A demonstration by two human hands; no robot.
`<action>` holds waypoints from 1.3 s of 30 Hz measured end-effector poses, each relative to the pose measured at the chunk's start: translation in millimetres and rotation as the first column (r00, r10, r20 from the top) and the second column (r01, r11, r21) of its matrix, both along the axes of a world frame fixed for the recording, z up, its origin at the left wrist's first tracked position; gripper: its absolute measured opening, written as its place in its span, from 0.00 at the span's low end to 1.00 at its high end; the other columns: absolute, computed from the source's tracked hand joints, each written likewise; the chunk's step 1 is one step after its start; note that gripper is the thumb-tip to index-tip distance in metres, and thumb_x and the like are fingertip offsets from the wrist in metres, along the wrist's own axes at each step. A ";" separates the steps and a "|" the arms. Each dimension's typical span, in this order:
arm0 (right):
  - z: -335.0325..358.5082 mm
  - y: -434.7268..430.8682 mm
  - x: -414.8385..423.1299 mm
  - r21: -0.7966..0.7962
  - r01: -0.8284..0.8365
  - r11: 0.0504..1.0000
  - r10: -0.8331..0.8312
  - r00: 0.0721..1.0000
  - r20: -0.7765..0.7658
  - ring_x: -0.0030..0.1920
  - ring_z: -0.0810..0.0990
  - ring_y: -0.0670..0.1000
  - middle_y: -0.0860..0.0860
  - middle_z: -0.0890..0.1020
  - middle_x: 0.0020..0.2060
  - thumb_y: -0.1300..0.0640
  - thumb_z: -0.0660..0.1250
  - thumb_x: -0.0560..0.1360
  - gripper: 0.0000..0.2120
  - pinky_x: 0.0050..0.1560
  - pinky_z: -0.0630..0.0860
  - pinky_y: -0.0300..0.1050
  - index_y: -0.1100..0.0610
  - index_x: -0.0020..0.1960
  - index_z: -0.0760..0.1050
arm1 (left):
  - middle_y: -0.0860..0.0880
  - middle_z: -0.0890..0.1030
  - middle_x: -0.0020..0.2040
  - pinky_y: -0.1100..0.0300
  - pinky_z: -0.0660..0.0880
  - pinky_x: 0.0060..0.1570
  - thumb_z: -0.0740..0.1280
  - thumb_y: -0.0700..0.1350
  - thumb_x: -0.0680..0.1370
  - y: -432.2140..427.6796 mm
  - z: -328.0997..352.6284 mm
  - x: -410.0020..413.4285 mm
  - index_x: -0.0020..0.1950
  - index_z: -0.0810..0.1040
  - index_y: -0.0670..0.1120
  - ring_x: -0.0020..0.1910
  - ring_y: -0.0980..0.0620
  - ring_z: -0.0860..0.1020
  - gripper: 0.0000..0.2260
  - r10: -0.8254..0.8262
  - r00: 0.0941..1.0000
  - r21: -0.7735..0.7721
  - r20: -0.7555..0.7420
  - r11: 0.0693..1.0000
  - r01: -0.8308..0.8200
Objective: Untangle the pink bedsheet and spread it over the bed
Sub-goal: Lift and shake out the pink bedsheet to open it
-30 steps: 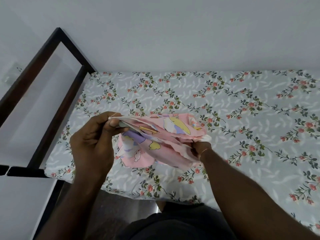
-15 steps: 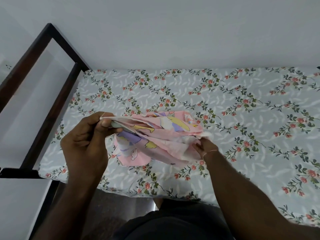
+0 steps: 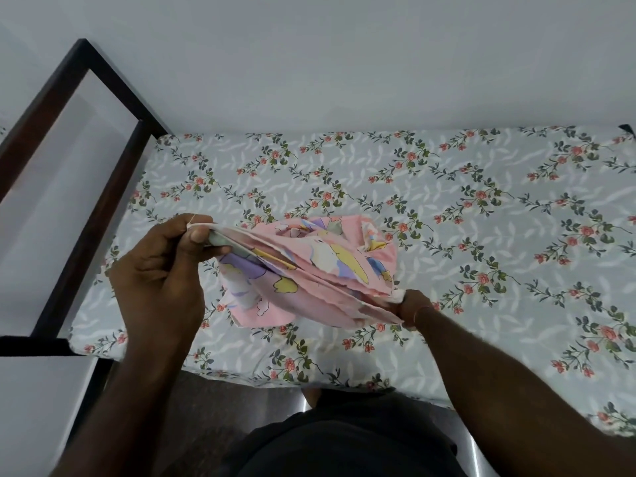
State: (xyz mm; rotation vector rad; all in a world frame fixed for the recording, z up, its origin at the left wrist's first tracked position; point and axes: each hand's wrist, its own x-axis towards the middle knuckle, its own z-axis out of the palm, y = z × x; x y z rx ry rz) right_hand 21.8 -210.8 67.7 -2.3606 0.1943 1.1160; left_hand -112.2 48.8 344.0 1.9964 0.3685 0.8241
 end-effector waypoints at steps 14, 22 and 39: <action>-33.1 14.2 0.2 0.163 0.340 0.926 -0.318 0.937 -0.147 0.48 0.83 0.43 0.56 0.78 0.62 0.56 0.62 0.78 0.18 0.53 0.77 0.40 0.60 0.66 0.71 | 0.43 0.82 0.44 0.52 0.80 0.47 0.63 0.39 0.80 1.8 12.5 6.4 0.54 0.79 0.43 0.43 0.43 0.81 0.06 -0.070 0.995 -0.017 0.064 0.997 0.071; 38.5 9.9 91.7 0.011 0.204 0.979 -0.201 0.954 0.221 0.43 0.79 0.54 0.62 0.82 0.52 0.53 0.70 0.73 0.18 0.37 0.75 0.40 0.67 0.55 0.78 | 0.53 0.82 0.45 0.56 0.81 0.47 0.63 0.45 0.80 62.7 -4.9 5.5 0.51 0.80 0.51 0.45 0.50 0.82 0.06 0.157 0.987 -0.061 0.042 0.986 -0.154; 171.0 2.0 176.5 -0.401 -0.147 0.904 0.387 0.678 0.625 0.58 0.77 0.61 0.61 0.80 0.55 0.53 0.67 0.74 0.16 0.58 0.73 0.48 0.65 0.54 0.78 | 0.42 0.82 0.46 0.45 0.79 0.49 0.62 0.49 0.79 130.7 -104.7 -34.0 0.55 0.79 0.43 0.46 0.43 0.81 0.12 0.463 0.885 -0.095 -0.034 0.880 -0.465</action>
